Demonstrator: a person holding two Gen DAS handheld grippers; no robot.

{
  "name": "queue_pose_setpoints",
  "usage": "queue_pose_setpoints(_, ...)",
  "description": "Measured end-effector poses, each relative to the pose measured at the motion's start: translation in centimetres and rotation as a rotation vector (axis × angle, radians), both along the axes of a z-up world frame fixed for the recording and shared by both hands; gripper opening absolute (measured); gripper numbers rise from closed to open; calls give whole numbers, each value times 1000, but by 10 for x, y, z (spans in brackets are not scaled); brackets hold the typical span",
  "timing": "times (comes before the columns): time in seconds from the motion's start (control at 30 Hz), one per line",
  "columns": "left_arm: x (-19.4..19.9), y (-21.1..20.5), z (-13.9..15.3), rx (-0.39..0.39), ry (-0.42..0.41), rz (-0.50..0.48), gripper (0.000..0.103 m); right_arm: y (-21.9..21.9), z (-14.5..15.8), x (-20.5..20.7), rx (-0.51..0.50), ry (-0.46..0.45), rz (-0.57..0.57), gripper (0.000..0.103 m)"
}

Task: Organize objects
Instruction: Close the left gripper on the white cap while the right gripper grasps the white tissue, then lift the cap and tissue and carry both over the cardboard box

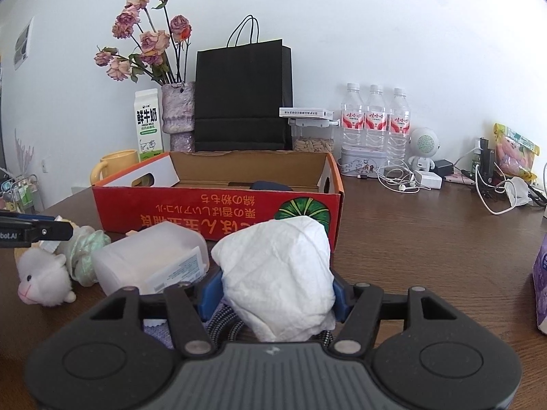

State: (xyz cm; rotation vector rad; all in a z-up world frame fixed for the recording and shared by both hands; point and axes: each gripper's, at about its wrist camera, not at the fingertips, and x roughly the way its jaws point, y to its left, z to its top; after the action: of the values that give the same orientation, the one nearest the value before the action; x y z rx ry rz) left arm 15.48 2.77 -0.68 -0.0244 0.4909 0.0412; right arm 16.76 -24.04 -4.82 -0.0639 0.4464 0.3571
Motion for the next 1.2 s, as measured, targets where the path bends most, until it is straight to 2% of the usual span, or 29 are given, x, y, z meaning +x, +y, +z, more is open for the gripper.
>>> queue_pose_setpoints(0.33, 1, -2, 9, -8, -27, 16, 41, 2, 2, -1, 16, -11, -10, 61)
queue_pose_setpoints(0.6, 16, -9, 26, -25, -84, 14, 41, 21, 26, 9, 55, -68, 31, 61)
queue_pose_setpoints(0.93, 59, -17, 50, -43, -139, 30, 41, 68, 58, 52, 54, -124, 87, 61)
queue_pose_setpoints(1.2, 108, -7, 62, -75, -137, 73, 41, 101, 70, 103, -3, -107, 97, 61)
